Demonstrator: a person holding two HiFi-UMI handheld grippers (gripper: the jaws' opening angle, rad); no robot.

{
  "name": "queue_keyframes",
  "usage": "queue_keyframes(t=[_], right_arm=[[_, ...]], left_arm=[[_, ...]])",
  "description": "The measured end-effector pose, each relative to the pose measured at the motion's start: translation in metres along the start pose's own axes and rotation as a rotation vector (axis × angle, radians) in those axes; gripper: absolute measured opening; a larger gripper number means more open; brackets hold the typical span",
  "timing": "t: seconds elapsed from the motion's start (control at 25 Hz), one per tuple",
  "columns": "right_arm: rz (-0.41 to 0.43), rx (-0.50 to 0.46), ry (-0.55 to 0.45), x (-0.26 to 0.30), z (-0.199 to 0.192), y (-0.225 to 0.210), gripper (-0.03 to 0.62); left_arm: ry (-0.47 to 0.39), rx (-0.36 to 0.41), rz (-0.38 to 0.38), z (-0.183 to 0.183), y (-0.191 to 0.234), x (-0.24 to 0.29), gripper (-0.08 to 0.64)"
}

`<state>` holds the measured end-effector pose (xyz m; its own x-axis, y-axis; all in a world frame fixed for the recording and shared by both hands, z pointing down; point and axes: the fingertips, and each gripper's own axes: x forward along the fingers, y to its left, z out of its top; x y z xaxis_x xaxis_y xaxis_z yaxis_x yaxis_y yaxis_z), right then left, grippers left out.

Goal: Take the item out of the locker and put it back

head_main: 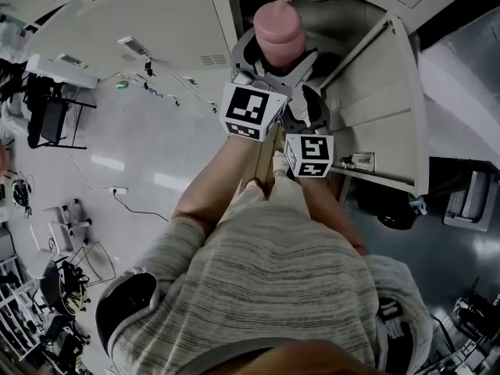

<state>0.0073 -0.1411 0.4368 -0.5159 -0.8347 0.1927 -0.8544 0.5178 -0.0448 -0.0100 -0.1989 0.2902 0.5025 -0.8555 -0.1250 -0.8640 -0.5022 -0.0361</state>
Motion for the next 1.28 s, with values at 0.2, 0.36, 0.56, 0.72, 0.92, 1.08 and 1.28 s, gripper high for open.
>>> queue_keyframes(t=[0.2, 0.36, 0.56, 0.72, 0.92, 1.08, 1.28], right_arm=[[0.000, 0.009, 0.008, 0.005, 0.000, -0.010, 0.256], [-0.005, 0.013, 0.012, 0.009, -0.002, -0.020, 0.256], [-0.003, 0.015, 0.018, 0.013, -0.003, -0.028, 0.256], [-0.005, 0.018, 0.020, 0.015, -0.003, -0.034, 0.256], [0.003, 0.023, 0.037, 0.021, -0.006, -0.036, 0.256], [0.005, 0.024, 0.048, 0.023, -0.009, -0.036, 0.256], [0.010, 0.021, 0.050, 0.025, -0.010, -0.033, 0.256]], left_arm=[[0.019, -0.014, 0.031, -0.011, 0.010, 0.033, 0.402], [0.046, -0.001, 0.053, -0.021, 0.018, 0.060, 0.403], [0.089, -0.001, 0.095, -0.035, 0.026, 0.089, 0.403], [0.141, 0.017, 0.114, -0.043, 0.027, 0.108, 0.403], [0.218, 0.050, 0.149, -0.061, 0.030, 0.121, 0.403], [0.288, 0.126, 0.172, -0.070, 0.027, 0.125, 0.403], [0.303, 0.137, 0.207, -0.072, 0.029, 0.127, 0.405]])
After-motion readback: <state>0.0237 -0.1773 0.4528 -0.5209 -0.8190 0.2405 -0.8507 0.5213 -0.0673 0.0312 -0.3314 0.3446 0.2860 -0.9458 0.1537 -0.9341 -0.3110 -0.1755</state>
